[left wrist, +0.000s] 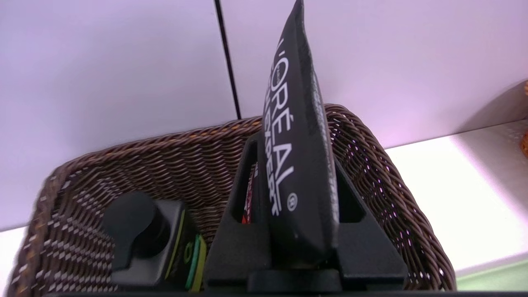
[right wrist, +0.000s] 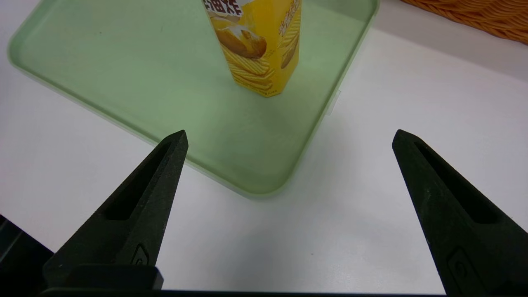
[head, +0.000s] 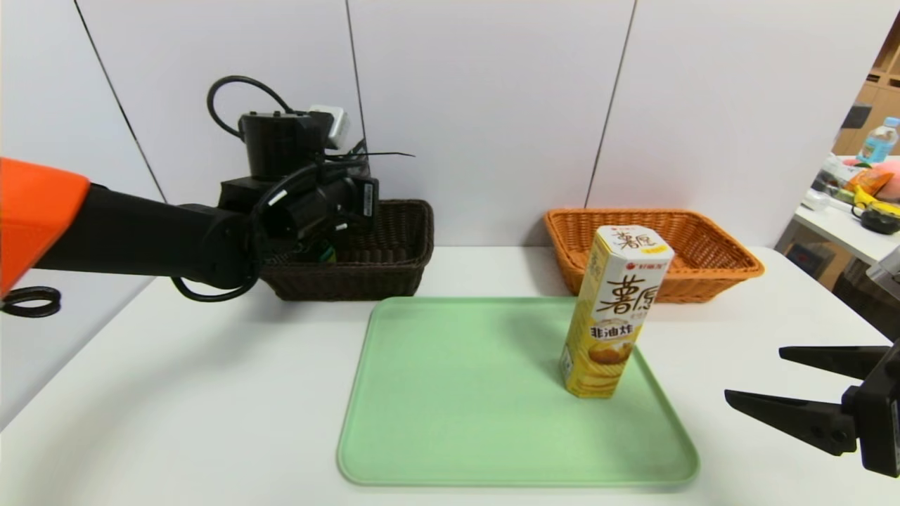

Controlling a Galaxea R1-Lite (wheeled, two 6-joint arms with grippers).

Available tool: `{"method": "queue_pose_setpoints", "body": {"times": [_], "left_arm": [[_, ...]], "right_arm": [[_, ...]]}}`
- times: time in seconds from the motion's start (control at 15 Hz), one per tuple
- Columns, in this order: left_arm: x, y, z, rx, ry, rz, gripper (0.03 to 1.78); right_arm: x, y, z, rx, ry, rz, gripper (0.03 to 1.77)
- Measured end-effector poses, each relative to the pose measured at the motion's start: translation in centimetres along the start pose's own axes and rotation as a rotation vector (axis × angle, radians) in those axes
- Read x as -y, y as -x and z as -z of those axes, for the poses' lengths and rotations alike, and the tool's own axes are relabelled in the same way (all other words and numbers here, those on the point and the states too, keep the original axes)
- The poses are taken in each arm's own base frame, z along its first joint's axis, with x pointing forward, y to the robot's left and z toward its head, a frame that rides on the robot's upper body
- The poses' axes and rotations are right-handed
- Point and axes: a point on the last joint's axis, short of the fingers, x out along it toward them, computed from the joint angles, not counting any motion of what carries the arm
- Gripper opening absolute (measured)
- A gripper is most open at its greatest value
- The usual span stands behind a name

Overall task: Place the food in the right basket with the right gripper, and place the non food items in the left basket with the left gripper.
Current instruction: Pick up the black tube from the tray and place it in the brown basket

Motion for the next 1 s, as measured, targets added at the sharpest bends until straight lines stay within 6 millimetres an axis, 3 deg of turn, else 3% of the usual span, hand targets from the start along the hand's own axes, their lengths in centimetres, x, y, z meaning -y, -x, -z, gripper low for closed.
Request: {"method": "queue_pose_setpoints", "body": {"times": [0.4, 0.67, 1.0], "left_arm": [[-0.2, -4.5, 3.8, -0.067, -0.005, -0.020, 0.33], [-0.1, -5.4, 5.4, -0.113, -0.006, 0.001, 0.33], [-0.1, -5.6, 5.8, -0.120, -0.004, 0.007, 0.33]], "right_arm": [[0.0, 0.0, 0.1, -0.003, -0.002, 0.001, 1.71], [0.0, -0.1, 0.2, -0.009, -0.006, 0.000, 1.71], [0.0, -0.1, 0.1, -0.008, -0.005, 0.000, 1.71]]}}
